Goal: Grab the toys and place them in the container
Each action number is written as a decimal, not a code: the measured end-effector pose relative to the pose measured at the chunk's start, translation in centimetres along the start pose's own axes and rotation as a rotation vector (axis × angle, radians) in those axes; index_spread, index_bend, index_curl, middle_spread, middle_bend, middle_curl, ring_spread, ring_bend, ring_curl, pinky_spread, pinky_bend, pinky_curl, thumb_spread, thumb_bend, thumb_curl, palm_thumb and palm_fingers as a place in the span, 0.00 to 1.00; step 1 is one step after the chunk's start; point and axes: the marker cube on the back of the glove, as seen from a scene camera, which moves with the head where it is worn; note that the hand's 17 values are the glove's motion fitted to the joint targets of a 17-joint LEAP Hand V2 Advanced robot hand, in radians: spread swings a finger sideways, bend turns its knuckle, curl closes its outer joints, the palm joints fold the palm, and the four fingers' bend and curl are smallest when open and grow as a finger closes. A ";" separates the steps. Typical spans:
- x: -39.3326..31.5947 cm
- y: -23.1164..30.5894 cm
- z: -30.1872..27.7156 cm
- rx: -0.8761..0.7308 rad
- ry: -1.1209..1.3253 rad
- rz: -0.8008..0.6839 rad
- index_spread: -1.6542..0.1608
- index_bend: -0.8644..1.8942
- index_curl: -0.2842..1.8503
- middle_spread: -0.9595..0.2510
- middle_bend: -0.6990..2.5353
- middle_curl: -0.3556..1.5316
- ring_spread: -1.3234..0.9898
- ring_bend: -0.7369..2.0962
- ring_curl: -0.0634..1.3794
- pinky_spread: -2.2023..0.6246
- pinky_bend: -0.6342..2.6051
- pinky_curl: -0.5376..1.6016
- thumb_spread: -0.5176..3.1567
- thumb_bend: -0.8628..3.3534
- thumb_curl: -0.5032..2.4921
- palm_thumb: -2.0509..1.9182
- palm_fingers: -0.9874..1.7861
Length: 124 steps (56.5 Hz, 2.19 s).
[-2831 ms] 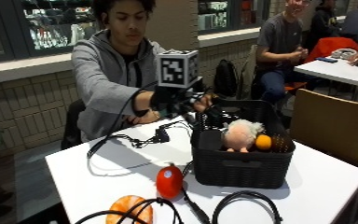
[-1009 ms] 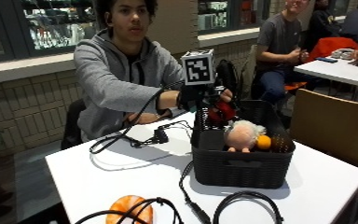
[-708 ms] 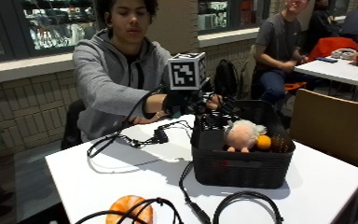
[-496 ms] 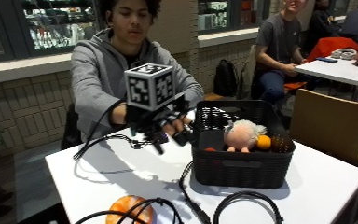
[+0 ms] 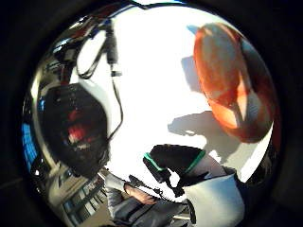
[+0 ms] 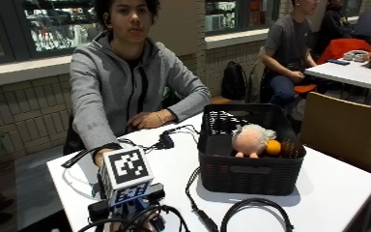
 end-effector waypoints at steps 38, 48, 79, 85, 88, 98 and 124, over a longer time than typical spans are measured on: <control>-3.9 2.9 -6.2 0.454 -0.062 -0.125 0.74 0.43 0.32 0.76 0.31 0.29 0.46 0.61 0.46 0.67 0.60 0.46 0.58 0.31 0.33 0.65 0.61; -12.0 8.5 -12.7 0.655 -0.077 -0.344 0.73 0.42 0.35 0.72 0.34 0.33 0.44 0.63 0.49 0.66 0.59 0.47 0.56 0.31 0.35 0.67 0.62; -31.8 13.5 -14.1 0.680 0.067 -0.606 0.71 0.40 0.44 0.68 0.37 0.40 0.41 0.64 0.53 0.65 0.59 0.49 0.54 0.30 0.40 0.67 0.57; -31.5 12.9 -13.9 0.678 0.131 -0.569 0.72 0.41 0.46 0.72 0.35 0.40 0.45 0.51 0.50 0.69 0.59 0.50 0.56 0.28 0.37 0.62 0.34; -31.1 12.7 -13.8 0.667 0.139 -0.561 0.72 0.37 0.43 0.74 0.34 0.40 0.47 0.42 0.44 0.73 0.57 0.48 0.55 0.26 0.35 0.58 0.23; -28.7 12.3 -13.3 0.665 0.100 -0.565 0.74 0.33 0.34 0.76 0.30 0.38 0.51 0.33 0.33 0.78 0.49 0.43 0.53 0.22 0.31 0.53 0.26; -6.0 11.9 -5.3 0.544 0.052 -0.275 0.75 0.36 0.25 0.80 0.28 0.39 0.54 0.33 0.30 0.81 0.44 0.40 0.53 0.21 0.29 0.54 0.32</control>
